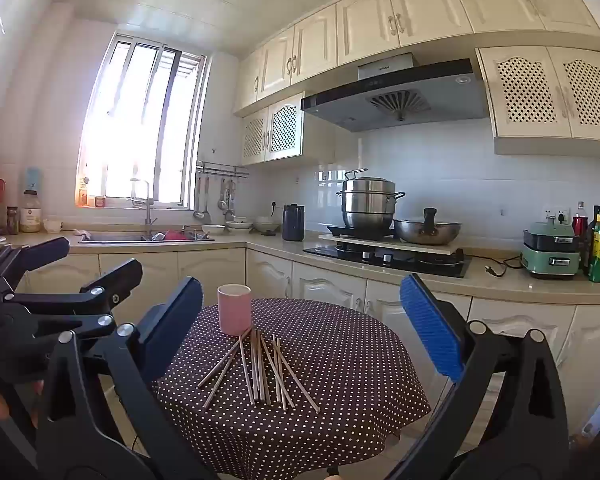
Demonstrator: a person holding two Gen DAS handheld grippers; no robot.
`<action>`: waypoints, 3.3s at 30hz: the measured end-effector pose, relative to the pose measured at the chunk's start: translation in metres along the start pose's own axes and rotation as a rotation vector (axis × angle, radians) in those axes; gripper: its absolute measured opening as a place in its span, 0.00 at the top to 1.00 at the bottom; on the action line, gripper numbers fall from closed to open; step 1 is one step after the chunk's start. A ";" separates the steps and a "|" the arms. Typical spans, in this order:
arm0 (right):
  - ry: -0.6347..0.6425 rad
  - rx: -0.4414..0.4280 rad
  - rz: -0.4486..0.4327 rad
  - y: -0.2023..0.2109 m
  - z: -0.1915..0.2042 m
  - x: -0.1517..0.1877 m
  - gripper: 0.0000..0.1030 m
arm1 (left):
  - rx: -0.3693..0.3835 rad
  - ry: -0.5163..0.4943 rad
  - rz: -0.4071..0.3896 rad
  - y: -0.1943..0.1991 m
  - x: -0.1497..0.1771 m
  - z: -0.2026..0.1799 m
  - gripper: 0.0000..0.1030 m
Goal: Organize utensils
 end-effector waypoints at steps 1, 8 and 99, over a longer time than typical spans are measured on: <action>0.003 0.000 0.001 0.000 0.000 0.000 0.06 | 0.000 -0.001 -0.001 0.000 0.000 0.000 0.04; 0.002 -0.001 0.001 0.000 0.000 0.001 0.06 | 0.003 -0.004 0.001 -0.001 -0.001 -0.001 0.04; -0.002 -0.010 0.105 -0.083 0.004 0.032 0.06 | -0.021 0.001 0.099 -0.078 0.028 0.012 0.04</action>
Point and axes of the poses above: each gripper's, at about its wrist camera, not at the fingertips, and y roughly against the way its jaws point, z to its left, x to its underside, the point moved 9 cm from there along -y, roughly the way its jaws point, and after that the axes turned 11 degrees about -y, right-handed, at the moved point
